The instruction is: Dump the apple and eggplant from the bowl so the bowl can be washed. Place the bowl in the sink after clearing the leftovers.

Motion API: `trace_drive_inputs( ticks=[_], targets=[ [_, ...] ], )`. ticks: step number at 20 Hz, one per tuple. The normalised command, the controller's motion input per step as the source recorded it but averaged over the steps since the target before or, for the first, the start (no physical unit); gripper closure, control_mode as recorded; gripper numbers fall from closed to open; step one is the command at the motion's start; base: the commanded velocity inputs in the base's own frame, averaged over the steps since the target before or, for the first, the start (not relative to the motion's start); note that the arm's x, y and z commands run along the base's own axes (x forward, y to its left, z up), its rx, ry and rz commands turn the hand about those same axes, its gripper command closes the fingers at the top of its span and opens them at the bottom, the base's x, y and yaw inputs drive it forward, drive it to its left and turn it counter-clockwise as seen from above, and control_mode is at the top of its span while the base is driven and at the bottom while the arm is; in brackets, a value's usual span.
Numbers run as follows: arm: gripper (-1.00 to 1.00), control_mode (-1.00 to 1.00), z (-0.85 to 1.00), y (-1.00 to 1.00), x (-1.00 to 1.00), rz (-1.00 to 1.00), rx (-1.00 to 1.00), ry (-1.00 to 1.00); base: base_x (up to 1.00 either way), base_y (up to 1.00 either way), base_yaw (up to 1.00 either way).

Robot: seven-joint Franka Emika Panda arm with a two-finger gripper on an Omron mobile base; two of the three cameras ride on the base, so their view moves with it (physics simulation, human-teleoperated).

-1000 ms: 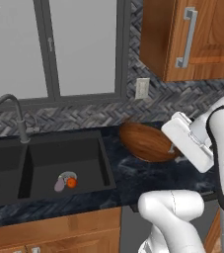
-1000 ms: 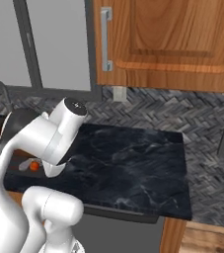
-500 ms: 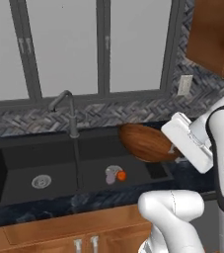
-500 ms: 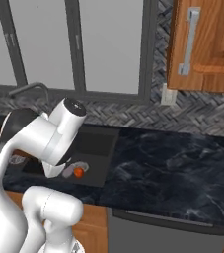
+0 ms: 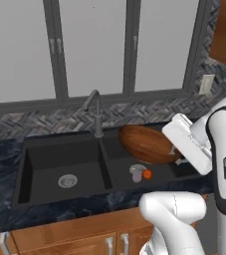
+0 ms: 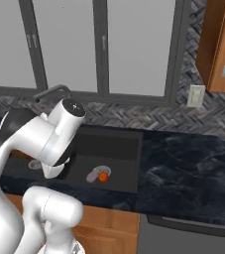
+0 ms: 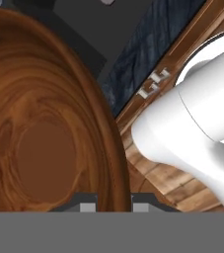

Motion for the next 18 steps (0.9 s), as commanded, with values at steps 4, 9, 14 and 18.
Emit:
trace_drive_inputs(
  ticks=[4, 9, 14, 18],
  targets=[
    [1.00, 1.00, 0.00, 0.00, 0.00, 0.00, 0.00, 0.00, 0.12, 1.00, -0.03],
    [1.00, 1.00, 0.00, 0.00, 0.00, 0.00, 0.00, 0.00, -0.34, 0.53, -0.05],
    [1.00, 1.00, 0.00, 0.00, 0.00, 0.00, 0.00, 0.00, -0.03, 0.44, 0.05],
    [1.00, 1.00, 0.00, 0.00, 0.00, 0.00, 0.00, 0.00, 0.01, 1.00, 0.16]
  ],
)
